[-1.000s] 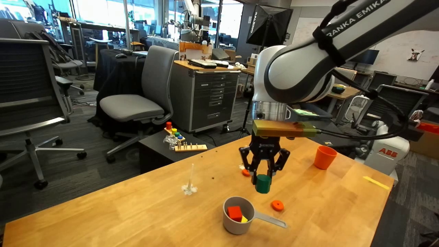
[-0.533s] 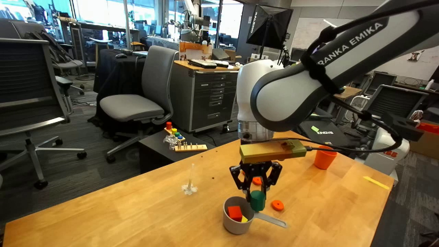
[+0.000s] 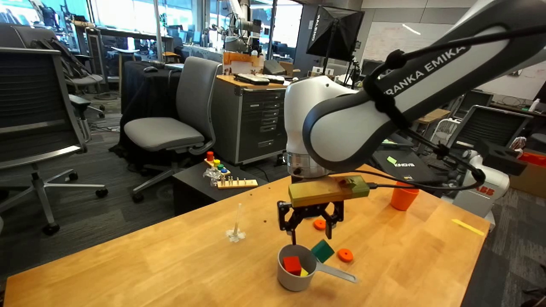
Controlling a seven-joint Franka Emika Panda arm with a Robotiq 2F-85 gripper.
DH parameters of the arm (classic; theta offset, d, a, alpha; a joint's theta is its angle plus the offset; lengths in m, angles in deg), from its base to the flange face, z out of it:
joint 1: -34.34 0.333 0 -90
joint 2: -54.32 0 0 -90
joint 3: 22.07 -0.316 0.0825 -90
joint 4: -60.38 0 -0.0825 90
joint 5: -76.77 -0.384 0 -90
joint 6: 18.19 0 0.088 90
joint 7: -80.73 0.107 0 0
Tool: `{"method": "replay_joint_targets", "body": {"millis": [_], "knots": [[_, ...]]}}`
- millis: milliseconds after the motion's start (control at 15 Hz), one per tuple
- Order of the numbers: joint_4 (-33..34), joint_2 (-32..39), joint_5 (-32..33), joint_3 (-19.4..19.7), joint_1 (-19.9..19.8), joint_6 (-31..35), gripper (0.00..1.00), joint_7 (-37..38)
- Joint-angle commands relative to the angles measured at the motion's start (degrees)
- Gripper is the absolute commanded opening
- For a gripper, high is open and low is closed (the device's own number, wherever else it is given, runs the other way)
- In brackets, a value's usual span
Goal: Move the orange cup to the right, place the orange, yellow and green blocks in the grey measuring cup
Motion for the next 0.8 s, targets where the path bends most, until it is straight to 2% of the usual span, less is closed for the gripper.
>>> {"method": "replay_joint_targets", "body": {"millis": [0,200,733], "knots": [[2.8,0.9,1.3,0.8,0.8,-1.0,1.0,1.8],[2.2,0.6,0.6,0.8,-0.4,-0.6,1.0,1.4],[-2.4,-0.8,-2.8,1.0,-7.3,0.8,1.0,0.0]]}}
